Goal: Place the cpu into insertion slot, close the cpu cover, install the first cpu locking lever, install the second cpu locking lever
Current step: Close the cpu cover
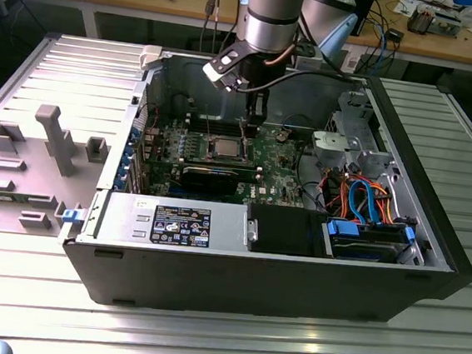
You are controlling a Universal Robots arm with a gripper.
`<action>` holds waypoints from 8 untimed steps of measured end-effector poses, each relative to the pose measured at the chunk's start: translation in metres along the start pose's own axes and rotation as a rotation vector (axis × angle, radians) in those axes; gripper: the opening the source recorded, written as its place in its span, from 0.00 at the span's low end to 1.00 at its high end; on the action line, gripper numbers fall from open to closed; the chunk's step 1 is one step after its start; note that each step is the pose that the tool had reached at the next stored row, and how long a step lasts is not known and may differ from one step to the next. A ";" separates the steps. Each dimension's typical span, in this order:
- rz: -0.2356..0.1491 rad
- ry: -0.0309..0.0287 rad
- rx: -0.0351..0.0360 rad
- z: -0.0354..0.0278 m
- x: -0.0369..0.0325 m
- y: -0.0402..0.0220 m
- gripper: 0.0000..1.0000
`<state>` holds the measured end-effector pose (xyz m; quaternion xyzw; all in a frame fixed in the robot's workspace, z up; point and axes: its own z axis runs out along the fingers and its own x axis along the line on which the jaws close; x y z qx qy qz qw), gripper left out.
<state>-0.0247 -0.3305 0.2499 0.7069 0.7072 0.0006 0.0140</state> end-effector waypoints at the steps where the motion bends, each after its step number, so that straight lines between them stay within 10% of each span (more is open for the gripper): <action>1: 0.000 0.0001 0.0000 0.0001 0.0000 -0.0005 0.11; 8: 0.000 0.0001 0.0000 0.0008 0.0000 -0.0032 0.11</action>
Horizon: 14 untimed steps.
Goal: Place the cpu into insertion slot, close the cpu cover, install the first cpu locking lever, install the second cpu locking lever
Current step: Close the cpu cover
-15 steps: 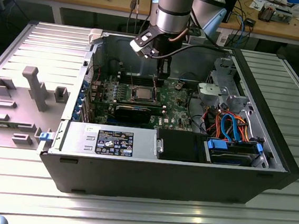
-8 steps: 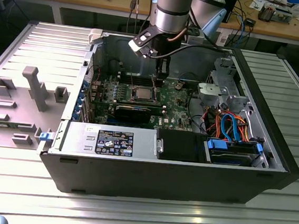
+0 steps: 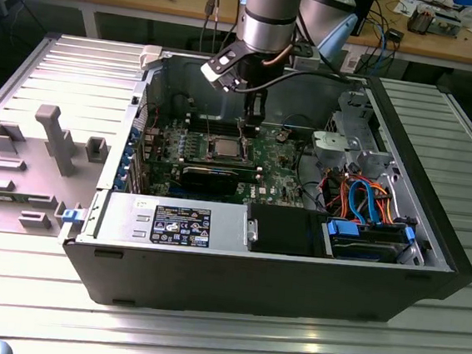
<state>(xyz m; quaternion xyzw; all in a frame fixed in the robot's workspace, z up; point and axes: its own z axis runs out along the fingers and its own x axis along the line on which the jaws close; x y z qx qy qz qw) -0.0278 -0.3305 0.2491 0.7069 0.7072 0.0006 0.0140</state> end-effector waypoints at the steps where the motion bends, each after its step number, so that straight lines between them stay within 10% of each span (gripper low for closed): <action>1: 0.000 -0.0001 0.0001 0.0002 0.0000 -0.0015 0.11; 14: 0.000 -0.0002 0.0000 0.0058 0.0001 -0.0137 0.11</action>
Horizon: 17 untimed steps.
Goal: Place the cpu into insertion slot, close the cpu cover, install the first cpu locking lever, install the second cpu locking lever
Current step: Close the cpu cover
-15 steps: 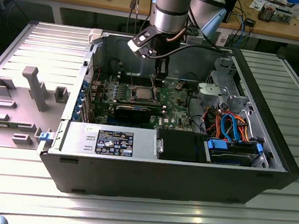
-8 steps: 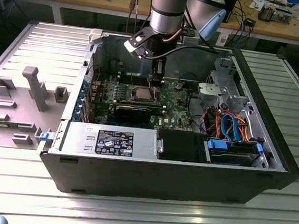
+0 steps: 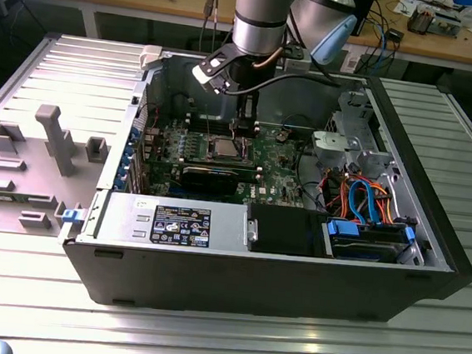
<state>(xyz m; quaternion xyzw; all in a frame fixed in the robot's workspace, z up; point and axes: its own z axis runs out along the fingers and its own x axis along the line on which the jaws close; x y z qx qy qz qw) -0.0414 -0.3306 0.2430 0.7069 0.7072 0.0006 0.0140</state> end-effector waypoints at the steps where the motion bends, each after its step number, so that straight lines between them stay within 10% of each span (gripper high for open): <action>1: 0.000 0.0002 -0.0001 0.0002 0.0000 -0.0006 0.11; 17: 0.000 0.0001 0.0007 0.0109 0.0002 -0.0089 0.11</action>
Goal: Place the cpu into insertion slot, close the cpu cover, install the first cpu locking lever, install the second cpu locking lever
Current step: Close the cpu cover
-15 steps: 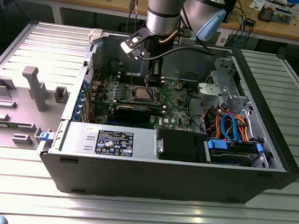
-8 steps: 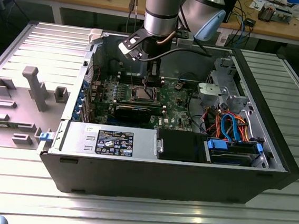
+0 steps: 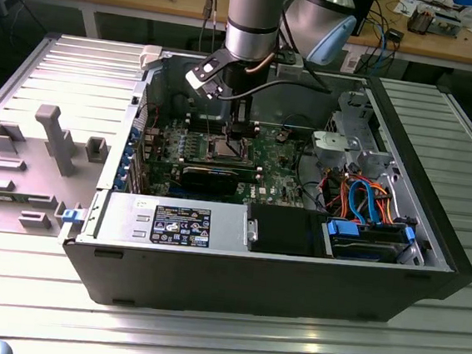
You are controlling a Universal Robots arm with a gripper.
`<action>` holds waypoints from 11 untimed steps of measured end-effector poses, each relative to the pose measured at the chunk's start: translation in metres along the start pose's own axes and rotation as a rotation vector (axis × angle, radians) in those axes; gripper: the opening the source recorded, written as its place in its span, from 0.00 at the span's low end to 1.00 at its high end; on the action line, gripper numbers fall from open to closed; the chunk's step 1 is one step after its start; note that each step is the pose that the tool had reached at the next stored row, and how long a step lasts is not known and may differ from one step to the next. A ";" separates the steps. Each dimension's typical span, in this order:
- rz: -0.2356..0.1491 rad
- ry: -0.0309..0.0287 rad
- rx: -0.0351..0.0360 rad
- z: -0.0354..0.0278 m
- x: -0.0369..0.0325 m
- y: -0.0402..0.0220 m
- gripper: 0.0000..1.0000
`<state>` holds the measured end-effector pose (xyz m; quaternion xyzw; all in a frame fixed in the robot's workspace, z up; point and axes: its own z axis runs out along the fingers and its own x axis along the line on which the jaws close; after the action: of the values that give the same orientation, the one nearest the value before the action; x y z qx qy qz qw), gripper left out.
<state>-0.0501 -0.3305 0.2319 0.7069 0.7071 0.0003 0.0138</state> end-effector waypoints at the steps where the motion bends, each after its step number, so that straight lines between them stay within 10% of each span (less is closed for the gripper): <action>1: 0.000 0.0000 0.0004 0.0005 0.0000 0.0000 0.11; 11: 0.000 0.0000 0.0014 0.0036 0.0001 -0.0002 0.11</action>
<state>-0.0502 -0.3305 0.2284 0.7069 0.7072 -0.0002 0.0133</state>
